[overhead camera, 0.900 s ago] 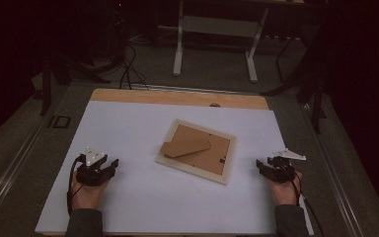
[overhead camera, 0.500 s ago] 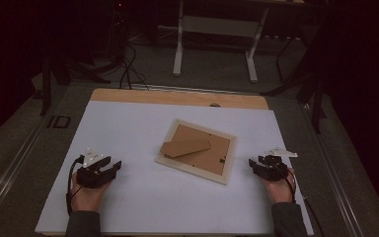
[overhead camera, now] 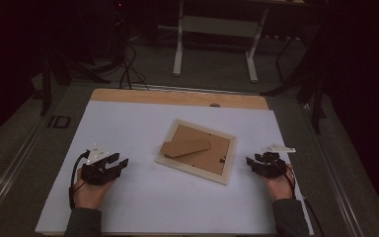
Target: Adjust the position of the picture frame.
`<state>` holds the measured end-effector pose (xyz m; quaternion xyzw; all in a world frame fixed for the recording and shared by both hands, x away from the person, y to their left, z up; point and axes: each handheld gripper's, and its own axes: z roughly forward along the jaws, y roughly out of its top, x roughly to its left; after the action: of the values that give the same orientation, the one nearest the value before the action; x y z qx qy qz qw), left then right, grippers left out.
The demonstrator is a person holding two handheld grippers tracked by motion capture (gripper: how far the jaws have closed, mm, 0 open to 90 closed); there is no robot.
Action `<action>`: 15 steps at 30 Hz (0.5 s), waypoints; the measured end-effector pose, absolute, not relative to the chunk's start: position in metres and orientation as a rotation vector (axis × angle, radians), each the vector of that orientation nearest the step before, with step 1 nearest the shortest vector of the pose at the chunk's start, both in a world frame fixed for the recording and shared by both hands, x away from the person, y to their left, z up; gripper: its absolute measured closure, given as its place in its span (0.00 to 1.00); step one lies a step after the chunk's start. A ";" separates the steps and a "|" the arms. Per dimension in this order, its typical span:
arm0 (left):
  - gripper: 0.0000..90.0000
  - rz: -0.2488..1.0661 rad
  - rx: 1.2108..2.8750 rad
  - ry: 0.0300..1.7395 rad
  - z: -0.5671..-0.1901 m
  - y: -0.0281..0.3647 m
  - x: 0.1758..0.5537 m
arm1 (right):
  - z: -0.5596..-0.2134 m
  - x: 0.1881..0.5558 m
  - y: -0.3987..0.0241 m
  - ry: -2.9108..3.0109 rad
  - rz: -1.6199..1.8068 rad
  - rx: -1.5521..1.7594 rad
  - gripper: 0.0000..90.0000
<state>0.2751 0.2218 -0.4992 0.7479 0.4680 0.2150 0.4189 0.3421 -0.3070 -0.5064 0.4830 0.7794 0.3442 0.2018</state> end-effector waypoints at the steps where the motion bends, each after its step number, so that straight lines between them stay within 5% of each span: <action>1: 0.65 0.519 1.885 1.163 -0.498 0.221 0.276 | -0.504 0.343 -0.306 2.177 0.966 1.347 0.62; 15: 0.69 0.459 1.914 1.136 -0.492 0.214 0.288 | -0.498 0.350 -0.299 2.204 0.981 1.312 0.69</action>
<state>0.2882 0.2144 -0.4916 0.7641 0.4532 0.1831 0.4209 0.3498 -0.2987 -0.4976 0.4684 0.7870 0.3501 0.1964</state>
